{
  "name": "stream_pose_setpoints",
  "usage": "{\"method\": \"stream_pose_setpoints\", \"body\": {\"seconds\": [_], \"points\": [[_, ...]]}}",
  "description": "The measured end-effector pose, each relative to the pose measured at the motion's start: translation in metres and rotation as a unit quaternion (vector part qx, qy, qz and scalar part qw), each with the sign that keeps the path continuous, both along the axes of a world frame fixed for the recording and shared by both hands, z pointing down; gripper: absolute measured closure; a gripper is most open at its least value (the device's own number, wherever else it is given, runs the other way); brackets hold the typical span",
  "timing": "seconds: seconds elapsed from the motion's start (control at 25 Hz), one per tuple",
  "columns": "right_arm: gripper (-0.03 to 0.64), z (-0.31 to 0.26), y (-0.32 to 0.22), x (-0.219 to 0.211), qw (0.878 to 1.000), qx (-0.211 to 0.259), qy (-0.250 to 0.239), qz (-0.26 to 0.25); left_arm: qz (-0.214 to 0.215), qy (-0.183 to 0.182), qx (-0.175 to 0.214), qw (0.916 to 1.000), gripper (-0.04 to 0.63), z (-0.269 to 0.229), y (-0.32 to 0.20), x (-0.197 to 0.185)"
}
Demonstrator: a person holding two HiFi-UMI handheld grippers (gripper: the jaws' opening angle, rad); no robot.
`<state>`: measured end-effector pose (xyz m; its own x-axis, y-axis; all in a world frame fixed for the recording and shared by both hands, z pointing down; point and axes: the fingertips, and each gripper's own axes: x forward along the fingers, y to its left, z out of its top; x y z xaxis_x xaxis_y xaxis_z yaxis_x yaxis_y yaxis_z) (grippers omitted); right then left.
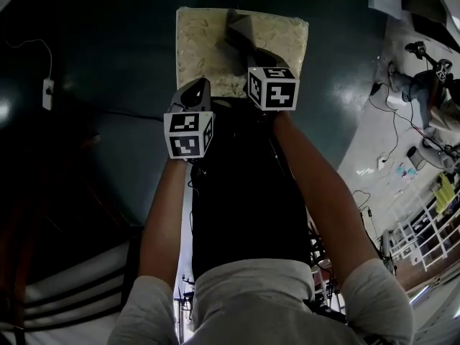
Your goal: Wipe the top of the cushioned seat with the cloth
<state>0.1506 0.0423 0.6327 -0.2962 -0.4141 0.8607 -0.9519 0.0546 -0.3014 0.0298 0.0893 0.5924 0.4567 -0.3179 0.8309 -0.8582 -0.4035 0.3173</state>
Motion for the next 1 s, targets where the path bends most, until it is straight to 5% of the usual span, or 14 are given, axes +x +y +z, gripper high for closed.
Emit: {"method": "stream_pose_setpoints", "body": {"seconds": [1.0], "points": [[0.603,0.003,0.052,0.136,0.996,-0.011,0.026,0.088,0.101,-0.002,0.0,0.9949,0.581,0.009,0.017,0.106]]}}
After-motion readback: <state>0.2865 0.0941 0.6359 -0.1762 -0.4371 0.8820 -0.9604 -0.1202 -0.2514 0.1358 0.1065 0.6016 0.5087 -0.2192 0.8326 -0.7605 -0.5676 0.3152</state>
